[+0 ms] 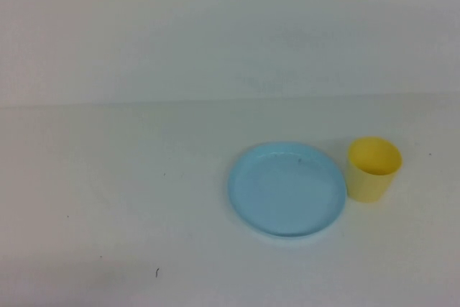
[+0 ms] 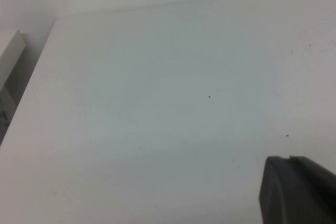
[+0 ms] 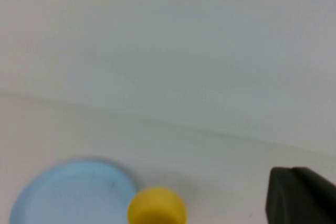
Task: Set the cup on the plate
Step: Pick up the cup from the table
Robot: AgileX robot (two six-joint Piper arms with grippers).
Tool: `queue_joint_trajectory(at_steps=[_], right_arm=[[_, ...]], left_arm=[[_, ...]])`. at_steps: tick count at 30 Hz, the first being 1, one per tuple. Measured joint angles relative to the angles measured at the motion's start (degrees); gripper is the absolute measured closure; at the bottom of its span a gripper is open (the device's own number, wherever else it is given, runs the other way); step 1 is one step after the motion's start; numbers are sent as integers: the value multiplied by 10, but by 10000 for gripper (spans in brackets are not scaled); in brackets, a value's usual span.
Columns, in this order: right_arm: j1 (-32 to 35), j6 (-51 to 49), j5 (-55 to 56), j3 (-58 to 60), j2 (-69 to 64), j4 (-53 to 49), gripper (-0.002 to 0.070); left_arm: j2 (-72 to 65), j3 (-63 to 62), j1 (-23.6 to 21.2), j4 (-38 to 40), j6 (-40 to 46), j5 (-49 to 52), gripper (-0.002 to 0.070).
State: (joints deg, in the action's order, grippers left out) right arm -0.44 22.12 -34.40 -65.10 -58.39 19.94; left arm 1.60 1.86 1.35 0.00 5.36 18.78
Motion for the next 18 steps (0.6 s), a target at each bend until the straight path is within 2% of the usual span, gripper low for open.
queue_joint_trajectory(at_steps=[2,5,7,12,15,18], right_arm=[[-4,68,-47,-19,-51,34,674],[-22,115,-79,-28,-129,50,647],[-33,126,-86,-28,-181,53,601],[-42,128,-88,-28,-268,53,419],[-43,128,-78,-36,-309,53,350],[-43,126,-80,-61,-370,54,324]], left_arm=[[0,0,0,0,0,0,674],[0,0,0,0,0,0,674],[0,0,0,0,0,0,674],[0,0,0,0,0,0,674],[0,0,0,0,0,0,674],[0,0,0,0,0,1,674]])
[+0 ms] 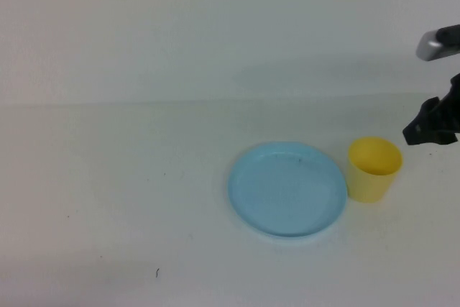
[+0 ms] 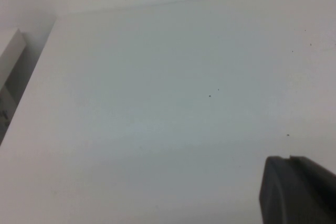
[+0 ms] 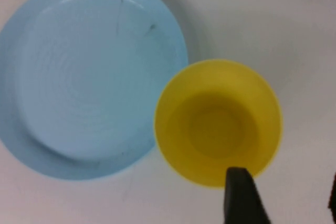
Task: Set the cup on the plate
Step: Pick up the cup from the table
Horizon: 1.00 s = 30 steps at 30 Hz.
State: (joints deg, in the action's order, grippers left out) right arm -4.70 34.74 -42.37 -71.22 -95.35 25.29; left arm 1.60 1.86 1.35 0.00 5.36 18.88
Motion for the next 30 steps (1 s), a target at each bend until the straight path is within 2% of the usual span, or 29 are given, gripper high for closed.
queue_joint_trajectory(at_steps=[8,16,19,21,23,30], right_arm=[[-1,-2,-22,-82,-115,-7,314],[-1,-2,-21,-104,-176,-9,328],[-1,-2,-19,-105,-190,-10,414],[-2,0,-15,-105,-191,-10,549],[-2,4,-14,-112,-191,-11,615],[-18,20,-45,-188,-166,-11,642]], left_arm=[[0,0,0,0,0,0,674],[0,0,0,0,0,0,674],[0,0,0,0,0,0,674],[0,0,0,0,0,0,674],[0,0,0,0,0,0,674],[0,0,0,0,0,0,674]])
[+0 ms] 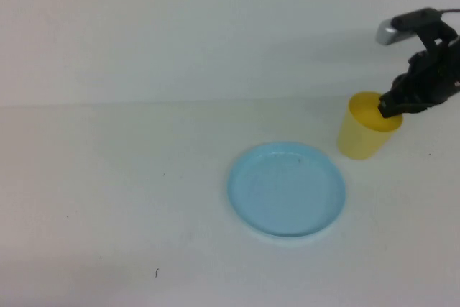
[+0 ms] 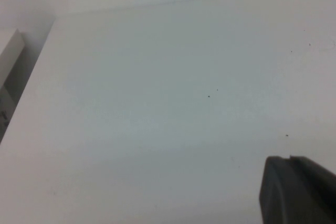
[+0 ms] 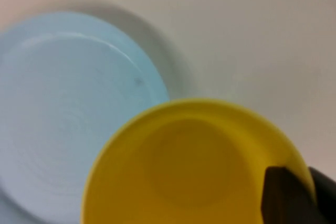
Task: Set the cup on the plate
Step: Place the cup on the plate
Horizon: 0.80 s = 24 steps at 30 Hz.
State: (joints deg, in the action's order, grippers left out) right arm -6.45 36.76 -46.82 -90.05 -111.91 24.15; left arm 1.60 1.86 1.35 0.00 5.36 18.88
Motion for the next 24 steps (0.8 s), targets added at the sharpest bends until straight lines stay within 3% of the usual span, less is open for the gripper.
queue_joint_trajectory(at_steps=[12,24], right_arm=[[-147,-32,-33,-38,-21,-31,643],[-160,-72,-10,-39,-85,-62,638]], left_arm=[[0,0,0,0,0,0,674],[0,0,0,0,0,0,674]])
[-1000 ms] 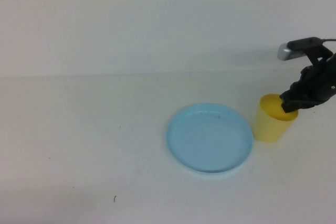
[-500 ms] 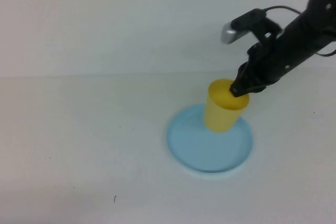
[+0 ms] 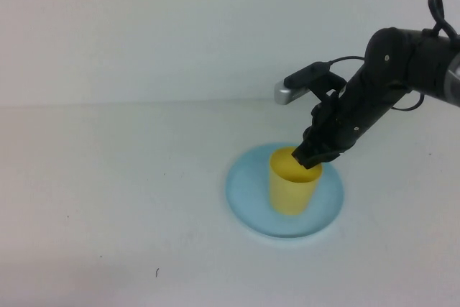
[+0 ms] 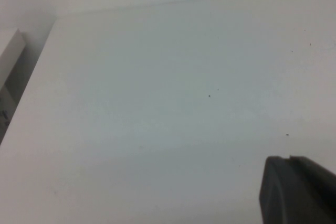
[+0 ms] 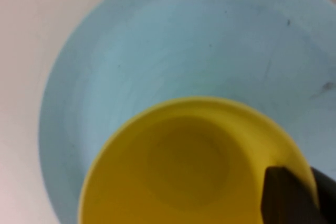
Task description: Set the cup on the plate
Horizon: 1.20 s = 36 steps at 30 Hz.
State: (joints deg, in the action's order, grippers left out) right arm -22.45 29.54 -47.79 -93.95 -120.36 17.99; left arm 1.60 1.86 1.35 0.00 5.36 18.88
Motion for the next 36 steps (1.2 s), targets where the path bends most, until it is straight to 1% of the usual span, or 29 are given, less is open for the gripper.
queue_joint_trajectory(at_steps=[3,8,10,14,16,17,19,22,26,30,36], right_arm=[[-1,0,0,-11,-1,-2,607],[-1,2,-46,-53,-1,-7,519],[-1,2,-71,-77,-1,-7,503],[-1,-13,-106,-121,4,-11,496],[-1,-36,-118,-145,18,-26,506],[-1,-49,-126,-156,25,-39,527],[-1,-74,-144,-183,50,-71,603],[-1,-105,-173,-221,98,-124,653],[-1,-144,-186,-245,186,-180,670],[-1,-203,-191,-251,272,-180,674],[-1,-219,-198,-252,334,-180,674]], left_arm=[[0,0,0,0,0,0,674],[0,0,0,0,0,0,674],[0,0,0,0,0,0,674],[0,0,0,0,0,0,674],[0,0,0,0,0,0,674],[0,0,0,0,0,0,674],[0,0,0,0,0,0,674],[0,0,0,0,0,0,674],[0,0,0,0,0,0,674],[0,0,0,0,0,0,674],[0,0,0,0,0,0,674]])
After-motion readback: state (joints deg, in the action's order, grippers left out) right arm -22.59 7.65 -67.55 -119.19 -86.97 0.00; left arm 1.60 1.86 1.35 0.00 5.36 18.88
